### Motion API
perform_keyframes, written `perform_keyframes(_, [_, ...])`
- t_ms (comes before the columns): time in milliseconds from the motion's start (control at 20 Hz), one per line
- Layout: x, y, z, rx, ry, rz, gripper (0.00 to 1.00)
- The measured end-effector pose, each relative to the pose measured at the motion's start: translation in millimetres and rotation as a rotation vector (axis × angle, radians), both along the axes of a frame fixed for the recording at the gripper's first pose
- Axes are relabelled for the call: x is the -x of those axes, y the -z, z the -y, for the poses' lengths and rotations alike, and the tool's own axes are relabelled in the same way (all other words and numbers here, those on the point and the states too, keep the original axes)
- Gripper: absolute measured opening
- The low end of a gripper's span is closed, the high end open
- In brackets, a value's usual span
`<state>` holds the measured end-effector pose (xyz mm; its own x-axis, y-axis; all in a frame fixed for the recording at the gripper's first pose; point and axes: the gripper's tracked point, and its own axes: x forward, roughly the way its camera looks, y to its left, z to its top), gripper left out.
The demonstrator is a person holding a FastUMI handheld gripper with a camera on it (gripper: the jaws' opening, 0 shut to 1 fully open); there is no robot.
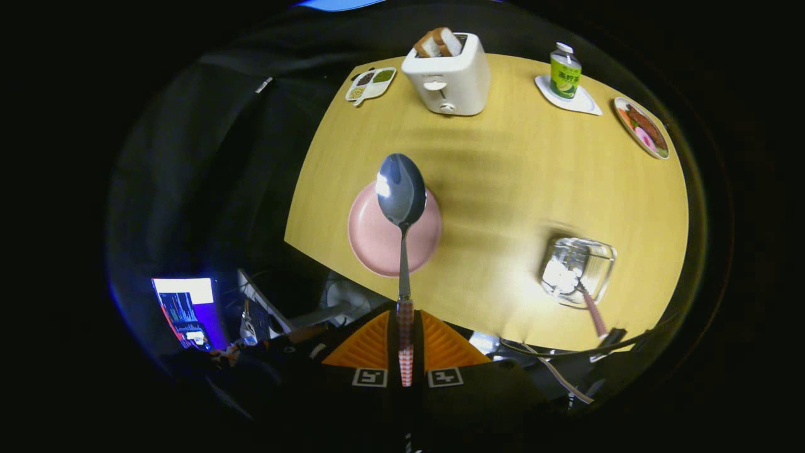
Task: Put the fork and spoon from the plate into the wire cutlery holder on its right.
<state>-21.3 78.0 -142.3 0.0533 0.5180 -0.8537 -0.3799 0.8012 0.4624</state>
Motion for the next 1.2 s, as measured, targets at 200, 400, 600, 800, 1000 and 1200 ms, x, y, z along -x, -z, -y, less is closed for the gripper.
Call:
perform_keyframes(200, [4,11,106,0.178,-0.052,-0.101,0.09])
perform_keyframes(400, [11,41,170,0.316,-0.115,-0.260,0.08])
perform_keyframes(600, [8,73,195,0.424,-0.199,-0.394,0.09])
perform_keyframes(800, [-6,98,194,0.505,-0.274,-0.504,0.08])
perform_keyframes(1000, [-21,119,191,0.575,-0.324,-0.562,0.09])
perform_keyframes(1200, [-30,135,181,0.607,-0.348,-0.597,0.09])
